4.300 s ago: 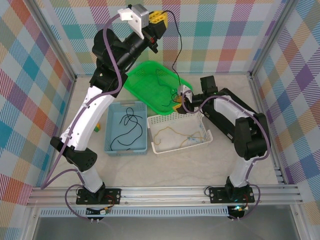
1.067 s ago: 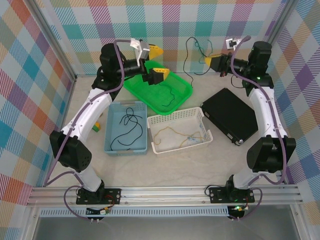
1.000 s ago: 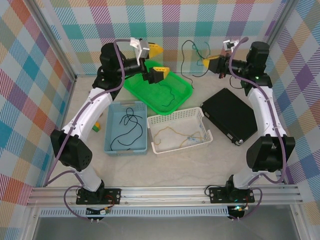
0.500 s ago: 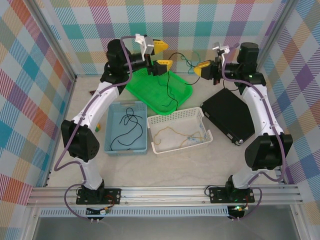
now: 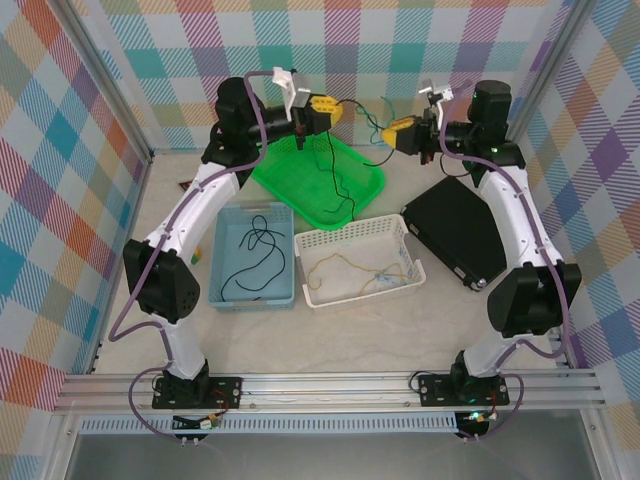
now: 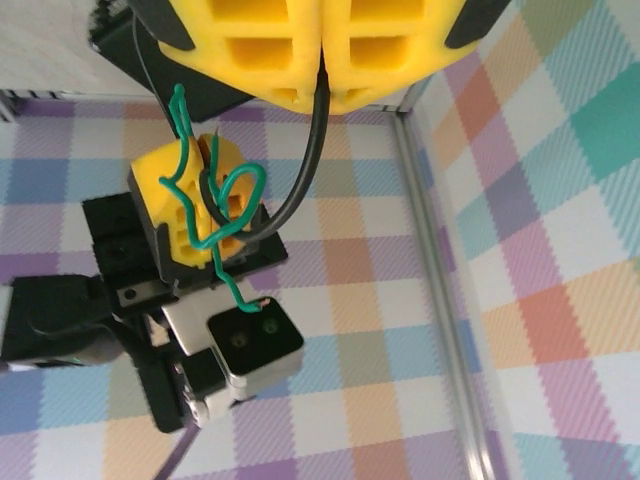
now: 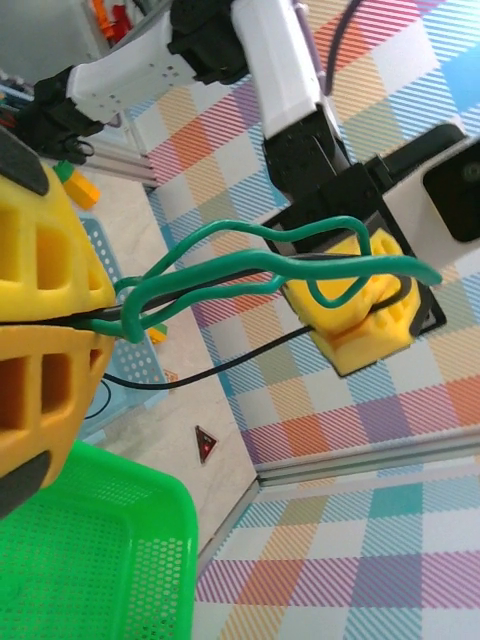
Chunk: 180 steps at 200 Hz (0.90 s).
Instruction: Untangle the cables
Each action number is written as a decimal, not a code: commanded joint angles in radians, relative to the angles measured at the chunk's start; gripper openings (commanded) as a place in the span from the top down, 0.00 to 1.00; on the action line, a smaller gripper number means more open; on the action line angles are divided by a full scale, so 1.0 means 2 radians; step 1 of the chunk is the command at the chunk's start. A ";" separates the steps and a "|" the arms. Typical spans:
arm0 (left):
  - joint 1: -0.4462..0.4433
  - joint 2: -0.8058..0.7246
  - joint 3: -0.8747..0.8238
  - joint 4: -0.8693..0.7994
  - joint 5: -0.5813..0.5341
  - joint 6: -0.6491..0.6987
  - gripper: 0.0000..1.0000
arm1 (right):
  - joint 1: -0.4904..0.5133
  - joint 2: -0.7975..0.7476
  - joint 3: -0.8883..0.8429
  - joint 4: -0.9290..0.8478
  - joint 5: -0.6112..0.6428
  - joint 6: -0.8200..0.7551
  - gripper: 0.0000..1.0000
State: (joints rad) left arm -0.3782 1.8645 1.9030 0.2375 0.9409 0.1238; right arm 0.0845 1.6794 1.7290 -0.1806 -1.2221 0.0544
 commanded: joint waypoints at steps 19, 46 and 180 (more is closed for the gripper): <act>-0.001 -0.023 0.045 -0.042 -0.052 0.011 1.00 | -0.002 0.009 -0.024 0.159 0.029 0.154 0.82; -0.001 -0.027 0.044 -0.045 -0.051 0.012 1.00 | -0.001 0.011 -0.053 0.268 0.039 0.230 0.76; 0.010 -0.064 0.072 -0.073 -0.259 0.007 1.00 | -0.027 -0.095 -0.142 0.043 0.312 0.135 0.34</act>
State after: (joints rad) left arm -0.3683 1.8175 2.0064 0.0929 0.5320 0.1318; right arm 0.0505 1.5513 1.4990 -0.0383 -0.7177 0.3428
